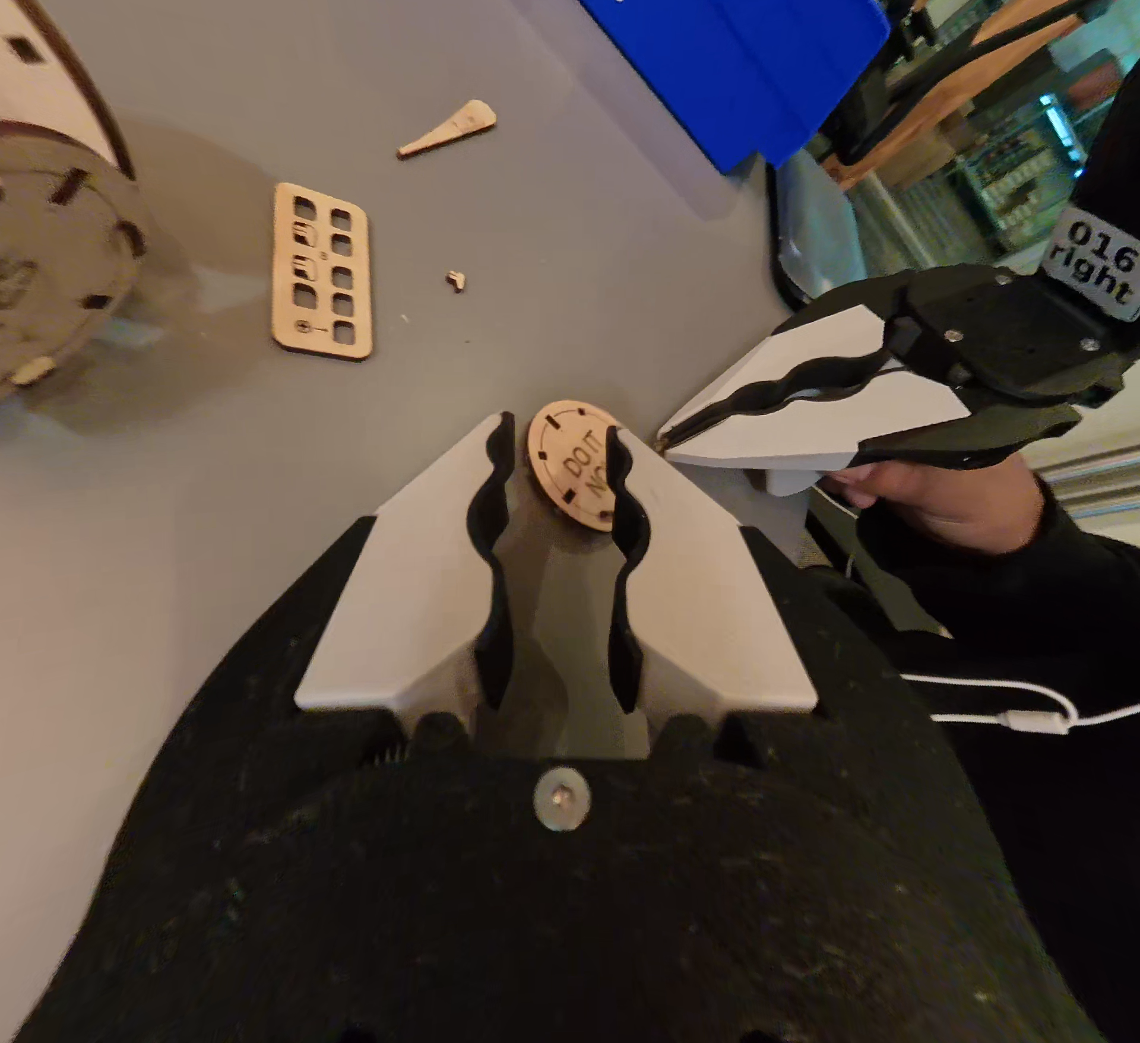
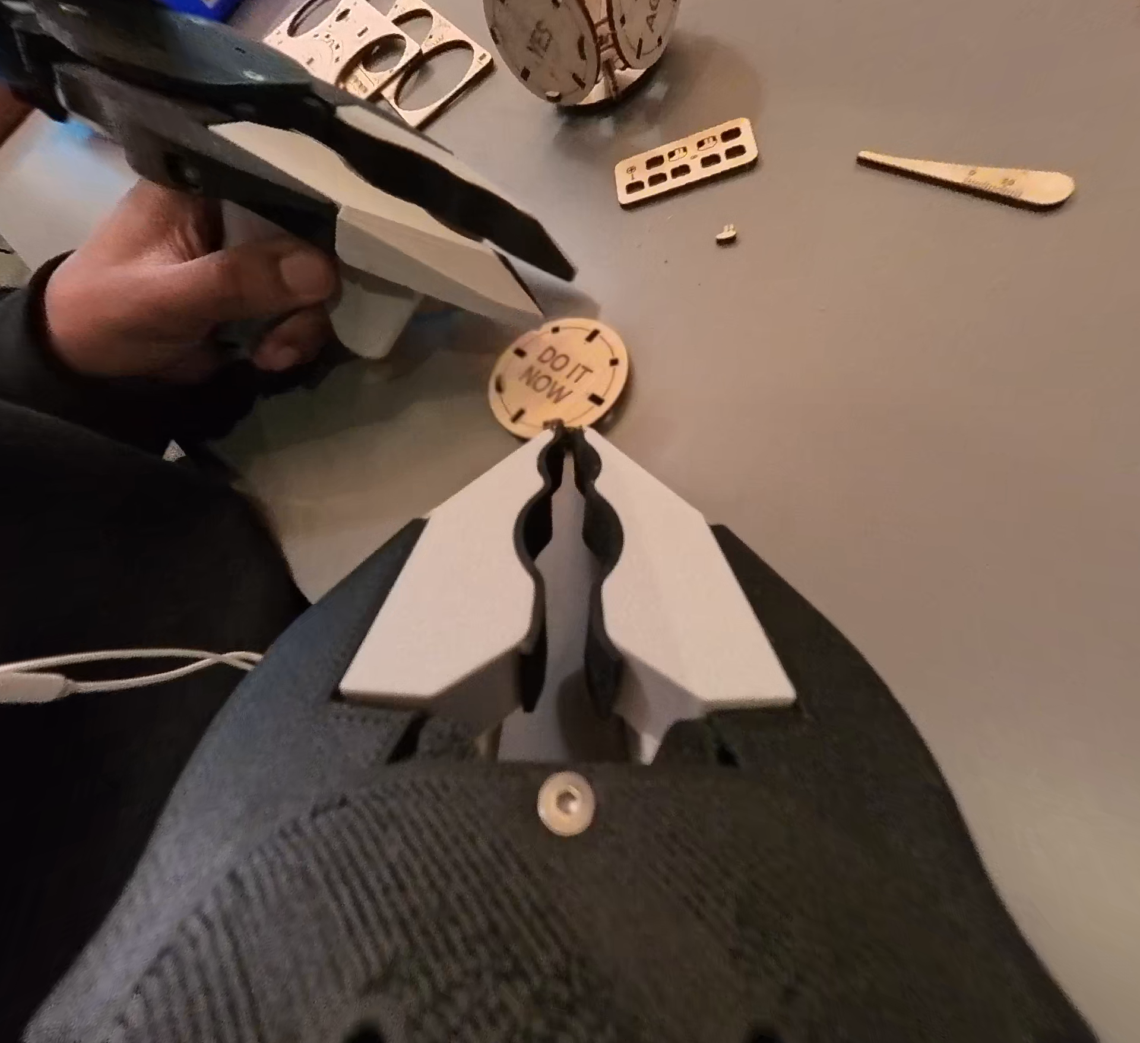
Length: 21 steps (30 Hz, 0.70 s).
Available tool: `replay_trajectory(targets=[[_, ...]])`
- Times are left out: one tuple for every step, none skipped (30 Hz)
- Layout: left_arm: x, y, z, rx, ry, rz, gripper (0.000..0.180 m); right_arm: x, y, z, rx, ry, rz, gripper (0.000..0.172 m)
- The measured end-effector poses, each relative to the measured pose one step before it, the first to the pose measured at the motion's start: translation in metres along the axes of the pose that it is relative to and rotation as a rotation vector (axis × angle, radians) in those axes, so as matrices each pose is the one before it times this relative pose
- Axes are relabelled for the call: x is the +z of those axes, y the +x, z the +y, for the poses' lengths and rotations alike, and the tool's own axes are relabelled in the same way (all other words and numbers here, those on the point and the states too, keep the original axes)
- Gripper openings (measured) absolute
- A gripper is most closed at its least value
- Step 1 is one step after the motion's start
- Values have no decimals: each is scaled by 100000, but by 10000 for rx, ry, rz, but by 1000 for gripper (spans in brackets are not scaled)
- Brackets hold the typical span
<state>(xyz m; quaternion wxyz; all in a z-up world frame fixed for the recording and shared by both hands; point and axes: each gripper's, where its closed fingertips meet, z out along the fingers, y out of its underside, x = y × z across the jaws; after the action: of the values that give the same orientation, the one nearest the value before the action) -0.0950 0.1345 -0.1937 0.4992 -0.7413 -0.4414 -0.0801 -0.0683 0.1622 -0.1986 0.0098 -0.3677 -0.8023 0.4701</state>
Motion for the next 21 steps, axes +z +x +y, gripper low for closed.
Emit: replay_trajectory(targets=[[-192,-237,20,146,-13,-179,23,0,50,21,2,-18,24,1],[-140,-149,39,122,-11,-127,23,-6,67,30,-15,-16,38,1],[-107,-32,-30,115,32,-54,23,-30,98,38,-28,-28,64,1],[-97,96,-121,120,86,17,23,-28,157,37,-29,-41,90,1],[-77,166,-122,149,81,55,23,-65,193,-17,-28,-26,109,1],[-65,44,-121,168,64,-34,23,-101,204,-132,-18,21,104,1],[-40,27,-138,204,47,-46,23,-140,165,-247,4,66,59,1],[-7,209,-83,273,3,61,22,-121,95,-309,23,73,-9,1],[40,213,62,276,-92,51,19,-76,22,-308,32,44,-88,1],[97,157,170,254,-155,-4,12,1,-23,-269,36,-13,-148,1],[158,408,217,280,-179,126,4,76,-49,-201,28,-89,-179,1],[202,489,244,311,-194,143,0,143,-4,-177,0,-138,-167,1],[210,168,217,292,-191,-119,0,181,30,-154,-61,-187,-145,1],[187,145,194,337,-170,-173,0,219,141,-55,-121,-279,-81,1],[163,176,176,363,-146,-176,0,291,394,32,-124,-369,75,1],[121,86,130,348,-111,-240,0,312,410,40,-190,-402,86,1],[76,84,78,334,-73,-242,0,317,271,-20,-258,-365,33,1],[38,58,54,303,-39,-228,0,305,143,-134,-272,-298,1,1],[19,5,16,253,-16,-229,0,248,-61,-229,-296,-242,-57,1],[5,-68,6,199,-4,-238,0,230,-101,-248,-289,-226,-38,1],[5,-46,16,165,-9,-196,0,203,-194,-140,-302,-275,-60,1]])
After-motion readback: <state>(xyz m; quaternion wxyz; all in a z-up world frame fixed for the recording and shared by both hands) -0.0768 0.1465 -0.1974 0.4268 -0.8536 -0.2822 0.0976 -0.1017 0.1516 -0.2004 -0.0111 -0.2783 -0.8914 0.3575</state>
